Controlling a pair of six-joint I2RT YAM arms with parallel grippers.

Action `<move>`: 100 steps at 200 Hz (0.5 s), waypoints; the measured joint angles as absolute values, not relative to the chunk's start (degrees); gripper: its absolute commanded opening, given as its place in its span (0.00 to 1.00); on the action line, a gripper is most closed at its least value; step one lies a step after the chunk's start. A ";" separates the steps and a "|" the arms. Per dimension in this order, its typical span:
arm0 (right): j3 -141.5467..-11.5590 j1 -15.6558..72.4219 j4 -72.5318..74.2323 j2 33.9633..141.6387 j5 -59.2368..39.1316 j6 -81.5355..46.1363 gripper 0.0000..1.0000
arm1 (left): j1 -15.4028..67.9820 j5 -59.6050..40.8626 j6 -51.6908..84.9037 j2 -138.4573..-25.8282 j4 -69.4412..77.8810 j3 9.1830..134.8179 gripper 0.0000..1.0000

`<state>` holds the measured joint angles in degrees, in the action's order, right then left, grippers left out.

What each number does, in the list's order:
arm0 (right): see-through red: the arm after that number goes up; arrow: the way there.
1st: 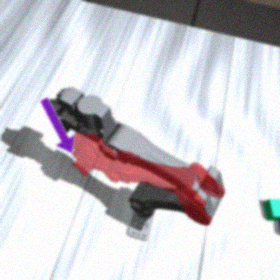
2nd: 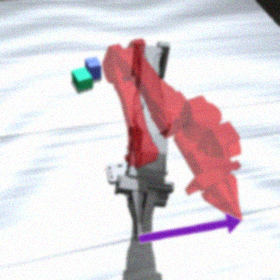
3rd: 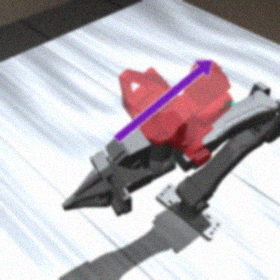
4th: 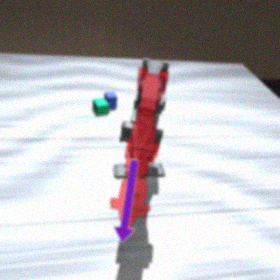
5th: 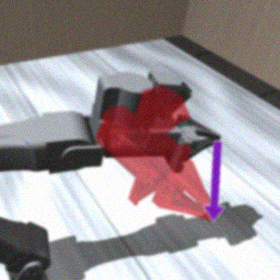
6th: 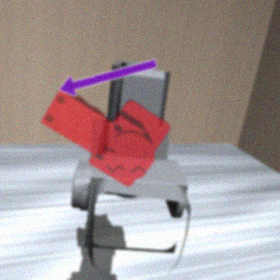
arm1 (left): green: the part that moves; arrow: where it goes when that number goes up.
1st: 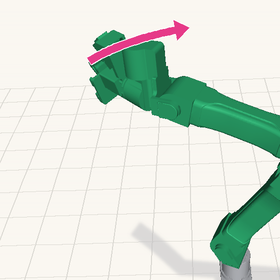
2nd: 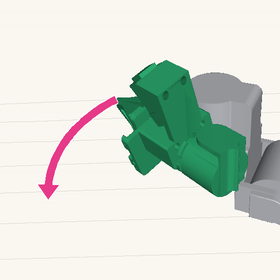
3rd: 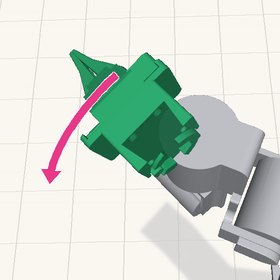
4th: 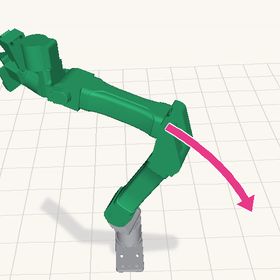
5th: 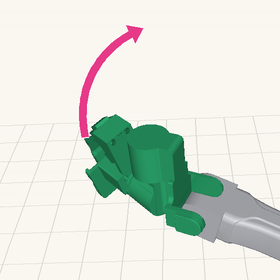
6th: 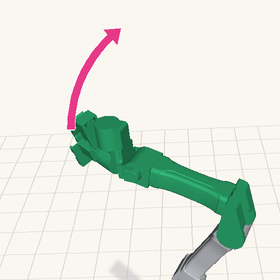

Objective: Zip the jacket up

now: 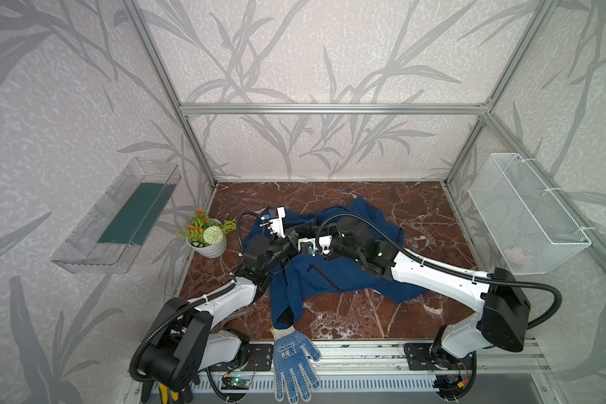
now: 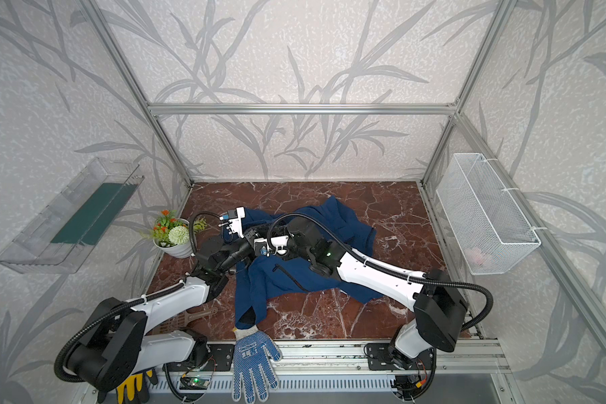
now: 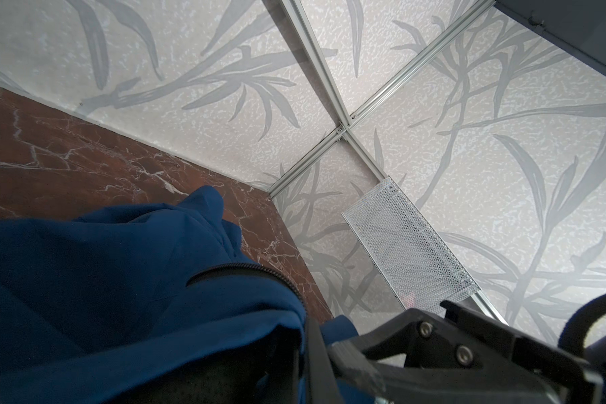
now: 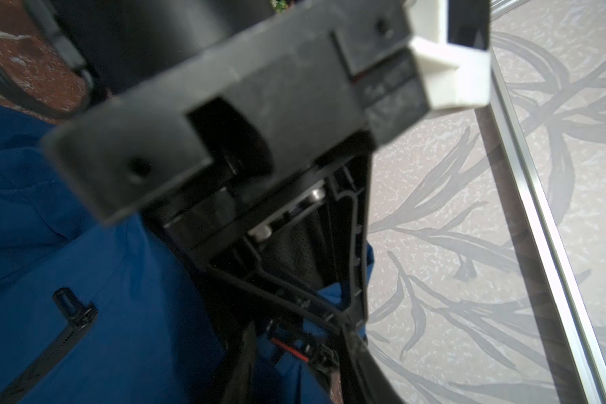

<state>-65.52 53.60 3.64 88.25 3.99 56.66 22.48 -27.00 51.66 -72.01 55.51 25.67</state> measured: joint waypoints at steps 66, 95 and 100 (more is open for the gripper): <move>-65.52 53.91 5.23 88.51 4.08 56.58 0.28 | 22.48 -26.79 51.64 -71.64 54.78 25.67 0.00; -65.52 53.91 5.34 88.44 4.08 56.10 0.19 | 22.44 -26.65 51.64 -71.64 54.72 25.67 0.00; -65.52 53.91 5.32 88.44 4.08 56.03 0.18 | 22.44 -26.65 51.64 -71.64 54.68 25.67 0.00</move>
